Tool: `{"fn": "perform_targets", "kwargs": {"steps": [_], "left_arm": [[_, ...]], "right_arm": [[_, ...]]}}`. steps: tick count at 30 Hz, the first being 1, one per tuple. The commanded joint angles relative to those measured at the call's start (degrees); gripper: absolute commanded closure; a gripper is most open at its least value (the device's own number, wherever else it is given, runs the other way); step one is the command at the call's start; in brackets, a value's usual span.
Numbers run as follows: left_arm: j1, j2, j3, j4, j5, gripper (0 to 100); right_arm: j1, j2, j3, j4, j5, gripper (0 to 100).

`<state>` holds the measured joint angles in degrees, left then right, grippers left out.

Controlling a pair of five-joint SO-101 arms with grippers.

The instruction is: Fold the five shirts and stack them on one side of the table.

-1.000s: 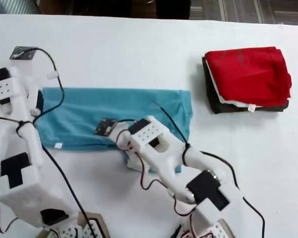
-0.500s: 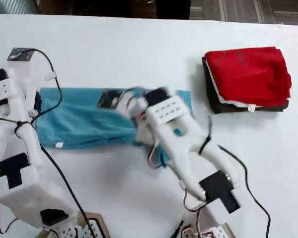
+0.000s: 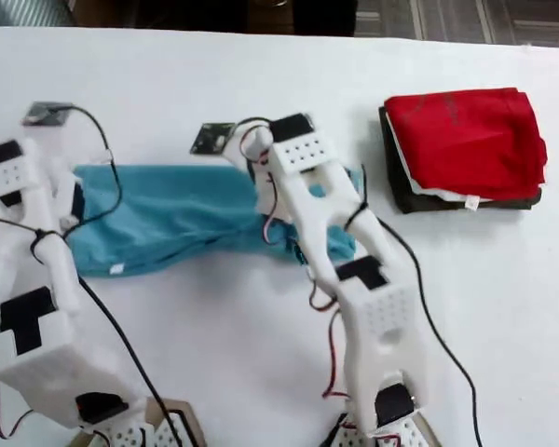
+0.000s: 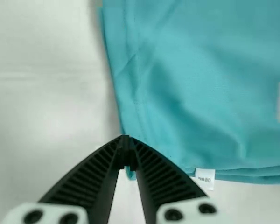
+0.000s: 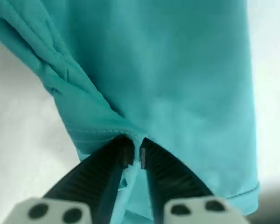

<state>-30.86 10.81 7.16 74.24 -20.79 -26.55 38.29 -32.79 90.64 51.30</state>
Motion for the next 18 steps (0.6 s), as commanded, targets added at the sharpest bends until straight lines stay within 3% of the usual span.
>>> {"fn": "perform_targets", "kwargs": {"steps": [1, 4, 9, 11, 13, 18], "left_arm": [[1.8, -2.9, 3.9, -4.3, -0.4, 97], [2.8, -2.9, 6.3, -6.3, -0.3, 97], [2.9, -2.9, 6.4, -6.9, -0.1, 97], [2.9, -3.0, 6.3, -6.9, -0.1, 97], [2.8, -3.0, 6.3, -6.9, -0.2, 97], [2.6, -3.0, 6.3, -7.6, -0.3, 97]], "right_arm": [[2.3, 4.3, -13.5, 5.3, 0.2, 83.2], [5.9, 8.0, -22.5, 7.0, 0.2, 79.5], [10.8, 9.4, -30.9, 10.9, -0.4, 83.7], [11.4, 6.6, -31.1, 10.8, -4.4, 87.8], [10.9, 2.7, -30.2, 10.8, -6.8, 97.6], [5.9, -12.6, -11.0, 10.9, -8.2, 96.5]]}}
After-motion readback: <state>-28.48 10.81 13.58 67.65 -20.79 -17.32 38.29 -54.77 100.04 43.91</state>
